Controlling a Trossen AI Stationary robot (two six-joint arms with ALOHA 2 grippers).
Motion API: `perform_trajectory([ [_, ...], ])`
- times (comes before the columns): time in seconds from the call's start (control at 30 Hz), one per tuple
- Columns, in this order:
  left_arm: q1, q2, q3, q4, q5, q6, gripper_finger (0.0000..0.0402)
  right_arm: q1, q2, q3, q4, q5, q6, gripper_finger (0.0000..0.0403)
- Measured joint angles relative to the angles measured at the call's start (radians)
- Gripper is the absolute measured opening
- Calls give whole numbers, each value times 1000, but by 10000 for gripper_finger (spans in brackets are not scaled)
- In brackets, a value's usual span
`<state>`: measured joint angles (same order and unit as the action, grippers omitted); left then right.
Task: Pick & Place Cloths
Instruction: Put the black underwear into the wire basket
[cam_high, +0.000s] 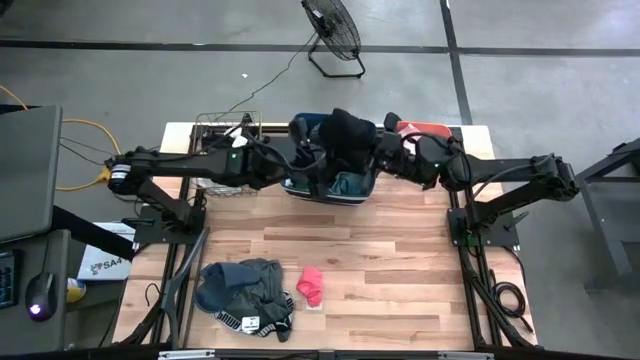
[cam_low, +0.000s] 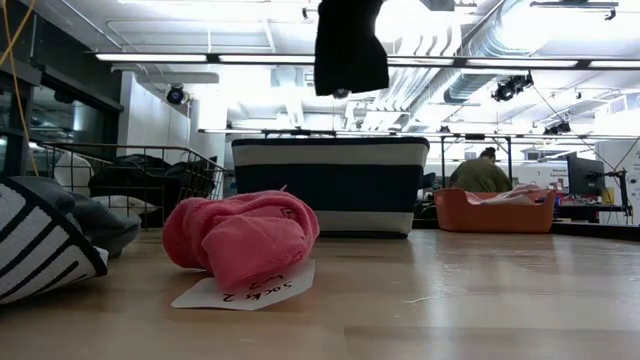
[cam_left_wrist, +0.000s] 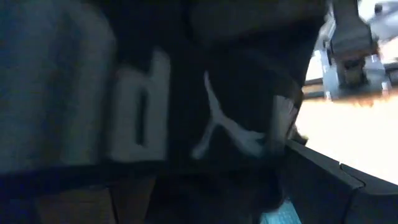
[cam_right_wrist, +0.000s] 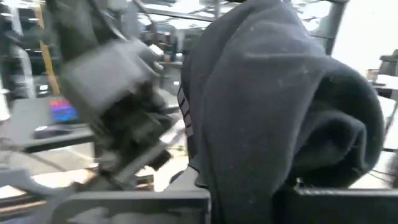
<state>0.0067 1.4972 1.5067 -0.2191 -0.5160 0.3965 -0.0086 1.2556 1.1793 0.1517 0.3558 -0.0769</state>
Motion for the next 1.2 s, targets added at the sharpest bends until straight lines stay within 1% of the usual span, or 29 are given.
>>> perform_trajectory([
  [0.13,0,14,-2,17,-1,0,303,0,1,0,-15,-52,6,5],
  [0.3,0,17,-2,29,-1,0,302,0,1,0,-28,-78,13,5],
  [0.4,0,17,-2,35,-1,-2,283,0,1,0,-37,-72,13,5],
  [0.47,0,17,-2,38,-1,-5,256,0,1,0,-39,-70,13,5],
  [0.53,0,17,-2,37,-2,-5,218,0,1,0,-40,-69,12,5],
  [0.63,0,17,-2,37,-2,-6,147,0,1,0,-44,-69,12,5],
  [0.77,0,17,-2,29,-1,-2,35,0,1,0,-55,-68,13,5],
  [0.8,0,17,-2,28,-1,-1,20,0,1,0,-56,-68,13,5],
  [0.9,0,17,-2,29,-1,-1,15,0,1,0,-57,-65,10,9],
  [1.0,0,17,-2,25,-1,-1,7,0,1,0,-59,-59,-5,30],
  [1.1,0,16,-2,19,-5,-1,6,0,1,0,-61,-59,-13,69],
  [1.2,0,16,-2,9,-42,3,4,0,-12,0,-70,-52,-32,122],
])
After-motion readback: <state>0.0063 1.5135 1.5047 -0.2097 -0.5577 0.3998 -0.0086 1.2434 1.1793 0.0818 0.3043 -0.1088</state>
